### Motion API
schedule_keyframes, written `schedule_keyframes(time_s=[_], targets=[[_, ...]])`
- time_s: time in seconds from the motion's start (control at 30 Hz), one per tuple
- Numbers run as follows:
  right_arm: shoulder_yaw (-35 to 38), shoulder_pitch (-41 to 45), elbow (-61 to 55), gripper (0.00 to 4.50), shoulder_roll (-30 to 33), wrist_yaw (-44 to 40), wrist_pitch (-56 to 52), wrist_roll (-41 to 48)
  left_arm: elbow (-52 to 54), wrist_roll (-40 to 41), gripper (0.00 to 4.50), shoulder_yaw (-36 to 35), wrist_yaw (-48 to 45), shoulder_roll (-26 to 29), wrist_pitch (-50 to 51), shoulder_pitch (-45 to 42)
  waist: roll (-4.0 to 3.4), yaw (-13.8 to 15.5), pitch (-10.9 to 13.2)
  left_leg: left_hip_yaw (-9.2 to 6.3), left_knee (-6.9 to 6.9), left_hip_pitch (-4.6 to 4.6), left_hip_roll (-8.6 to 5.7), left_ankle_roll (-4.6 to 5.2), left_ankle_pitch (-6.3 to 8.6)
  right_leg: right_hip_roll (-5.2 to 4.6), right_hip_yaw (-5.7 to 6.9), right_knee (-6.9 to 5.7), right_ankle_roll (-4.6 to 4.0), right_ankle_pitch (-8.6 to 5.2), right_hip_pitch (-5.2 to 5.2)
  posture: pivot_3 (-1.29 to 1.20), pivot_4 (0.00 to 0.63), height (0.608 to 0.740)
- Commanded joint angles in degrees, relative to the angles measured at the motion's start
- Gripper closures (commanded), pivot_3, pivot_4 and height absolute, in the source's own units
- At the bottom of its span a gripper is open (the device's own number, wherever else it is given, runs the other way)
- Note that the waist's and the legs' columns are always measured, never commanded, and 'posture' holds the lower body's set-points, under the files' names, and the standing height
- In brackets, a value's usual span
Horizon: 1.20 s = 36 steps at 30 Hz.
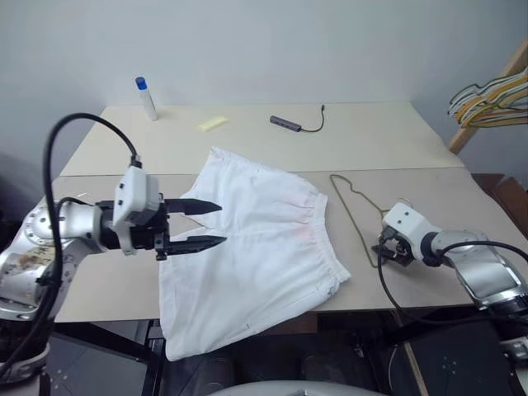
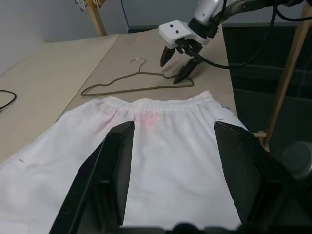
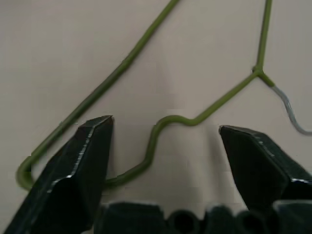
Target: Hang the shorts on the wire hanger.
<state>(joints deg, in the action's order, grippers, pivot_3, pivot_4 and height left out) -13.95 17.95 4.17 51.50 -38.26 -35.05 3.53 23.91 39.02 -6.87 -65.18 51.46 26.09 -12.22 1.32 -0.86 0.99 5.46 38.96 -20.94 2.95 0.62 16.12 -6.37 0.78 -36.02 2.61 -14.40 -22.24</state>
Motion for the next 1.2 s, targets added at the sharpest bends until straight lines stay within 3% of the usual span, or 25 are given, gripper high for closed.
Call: schedule_keyframes(time_s=[0.03,0.3,0.33,0.4,0.5,0.73,0.83,1.03,1.2], targets=[[0.4,0.0,1.8,1.77,0.4,0.1,-2.2,-2.6,1.0,-1.6,1.66,0.2,2.1,-1.3,-1.2,-1.4,0.01,0.1,0.0,-0.01,0.02,-0.01,0.00,0.00,0.00,0.00,0.01,0.00,0.01,0.00,0.00,-0.01,0.000,0.740],[3.0,-0.5,-2.1,4.33,1.6,0.2,-1.3,-4.8,0.0,-1.4,1.66,2.1,5.0,-4.8,1.9,-4.3,0.02,0.0,0.0,-0.05,0.06,-0.08,-0.01,0.00,0.00,0.00,0.03,0.01,0.03,0.02,-0.02,-0.03,0.000,0.740],[3.3,-0.5,-2.7,4.47,1.9,0.4,-0.3,-5.5,-0.7,-1.3,1.66,2.4,4.9,-5.1,2.3,-5.1,0.02,0.0,0.0,-0.05,0.06,-0.11,-0.02,0.00,0.00,0.00,0.03,0.01,0.03,0.02,-0.05,-0.04,0.000,0.740],[4.2,0.0,-4.0,4.47,2.4,1.4,1.3,-6.7,-1.9,-1.1,1.66,2.9,5.0,-5.6,3.3,-6.7,-0.01,-0.3,0.0,-0.05,0.05,-0.12,-0.02,0.00,0.00,0.00,0.02,0.01,0.03,0.02,-0.07,-0.05,0.000,0.740],[6.2,0.1,-5.6,4.47,3.9,5.7,13.2,-10.8,-4.3,0.6,1.66,3.1,5.6,-6.2,7.4,-10.7,-0.02,-0.8,0.0,-0.05,0.05,-0.13,-0.02,0.00,0.00,0.00,0.02,0.00,0.04,0.02,-0.10,-0.06,0.000,0.740],[5.8,0.9,0.3,4.47,12.5,22.5,56.2,-28.4,-15.7,4.2,1.66,2.0,10.4,-9.7,18.1,-25.2,0.03,-2.2,0.0,-0.10,0.05,-0.17,-0.07,0.00,0.00,-0.04,0.03,0.04,0.10,-0.01,-0.11,-0.09,0.000,0.740],[4.8,3.2,3.7,4.47,14.1,29.8,67.8,-36.1,-21.5,3.5,1.66,2.2,11.2,-11.1,20.0,-30.8,0.04,-3.3,0.0,-0.09,0.04,-0.17,-0.08,-0.03,-0.02,-0.05,0.00,0.05,0.11,-0.01,-0.13,-0.11,0.000,0.740],[4.9,9.7,7.7,4.47,12.3,41.5,81.6,-44.6,-27.1,-4.7,1.66,10.5,6.4,-11.0,16.6,-34.1,0.04,-5.9,0.0,-0.04,0.00,-0.13,-0.08,-0.40,-0.23,-0.06,-0.10,0.05,0.13,-0.02,-0.13,-0.12,0.000,0.740],[4.4,13.0,7.2,4.47,10.6,41.6,84.9,-47.1,-32.2,-9.0,1.66,16.8,2.2,-12.5,18.7,-38.4,0.09,-6.6,0.1,-0.06,0.03,-0.15,-0.07,-0.52,-0.31,-0.06,-0.10,0.04,0.14,-0.01,-0.12,-0.14,0.000,0.740]])
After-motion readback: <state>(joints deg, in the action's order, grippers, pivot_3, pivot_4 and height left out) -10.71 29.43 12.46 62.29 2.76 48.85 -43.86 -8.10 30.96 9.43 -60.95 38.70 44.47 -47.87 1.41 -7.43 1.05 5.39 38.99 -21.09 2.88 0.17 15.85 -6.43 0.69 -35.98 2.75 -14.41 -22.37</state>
